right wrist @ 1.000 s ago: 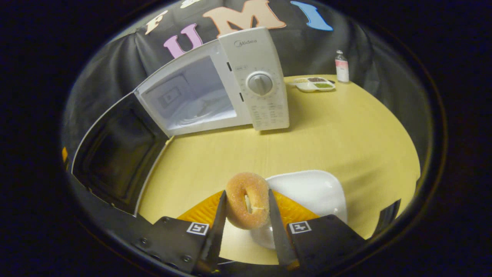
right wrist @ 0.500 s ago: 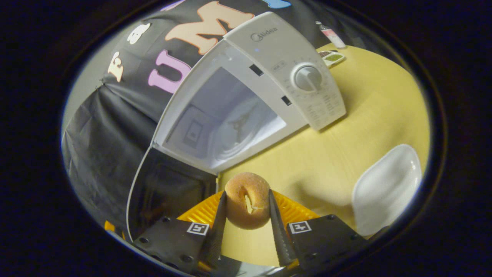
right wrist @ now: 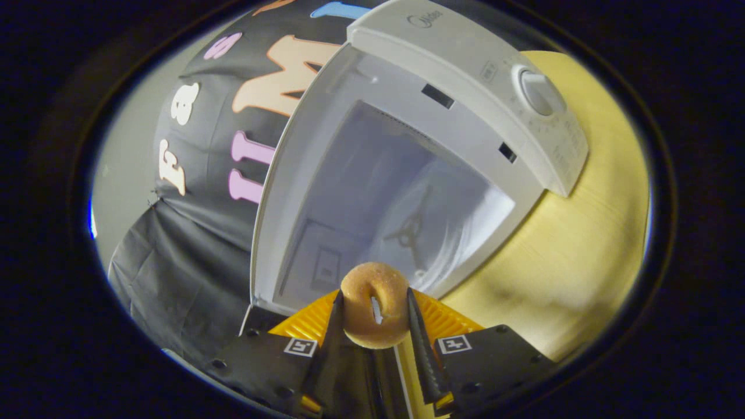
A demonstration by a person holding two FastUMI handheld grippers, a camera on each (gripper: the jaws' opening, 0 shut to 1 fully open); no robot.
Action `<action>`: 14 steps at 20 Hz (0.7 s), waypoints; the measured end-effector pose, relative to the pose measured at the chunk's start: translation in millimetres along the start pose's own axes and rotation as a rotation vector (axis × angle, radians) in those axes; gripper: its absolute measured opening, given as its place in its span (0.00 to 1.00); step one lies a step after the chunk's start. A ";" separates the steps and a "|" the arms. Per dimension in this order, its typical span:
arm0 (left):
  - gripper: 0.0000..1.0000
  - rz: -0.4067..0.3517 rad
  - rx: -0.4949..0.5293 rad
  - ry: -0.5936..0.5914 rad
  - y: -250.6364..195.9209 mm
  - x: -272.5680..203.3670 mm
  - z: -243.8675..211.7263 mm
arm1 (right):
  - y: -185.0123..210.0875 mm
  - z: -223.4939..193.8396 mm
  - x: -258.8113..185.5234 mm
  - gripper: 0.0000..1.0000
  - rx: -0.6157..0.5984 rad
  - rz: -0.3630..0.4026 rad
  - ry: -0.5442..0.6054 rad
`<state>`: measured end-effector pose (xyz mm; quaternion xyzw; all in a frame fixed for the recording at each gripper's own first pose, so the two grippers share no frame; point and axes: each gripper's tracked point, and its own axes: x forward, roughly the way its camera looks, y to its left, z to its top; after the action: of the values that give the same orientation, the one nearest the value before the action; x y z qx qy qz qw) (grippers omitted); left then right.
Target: Open the microwave oven with the left hand, put the food in, and close the microwave oven.
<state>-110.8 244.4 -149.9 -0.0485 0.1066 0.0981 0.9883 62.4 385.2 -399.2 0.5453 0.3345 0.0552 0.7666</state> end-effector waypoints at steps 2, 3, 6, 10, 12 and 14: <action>0.95 -0.023 0.012 -0.011 -6.9 6.8 5.5 | -5.8 2.4 20.8 0.53 0.047 -0.016 -0.042; 0.95 -0.030 0.024 -0.014 -8.2 10.2 6.9 | -6.1 5.9 31.2 0.53 0.078 -0.018 -0.071; 0.95 -0.044 0.066 -0.023 -13.1 10.9 12.1 | -3.3 14.4 51.9 0.53 0.102 -0.015 -0.140; 0.95 -0.055 0.059 -0.001 -22.7 3.9 6.2 | -9.8 15.9 75.2 0.53 0.128 -0.050 -0.167; 0.95 -0.052 0.056 0.012 -23.0 2.6 2.8 | -11.7 16.3 80.6 0.53 0.132 -0.058 -0.179; 0.95 -0.047 0.050 0.018 -20.7 1.0 2.9 | -14.0 15.9 81.8 0.53 0.108 -0.070 -0.187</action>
<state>-105.0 224.7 -145.8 -0.0269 0.1165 0.0719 0.9902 130.6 403.7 -445.5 0.5766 0.2830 -0.0406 0.7654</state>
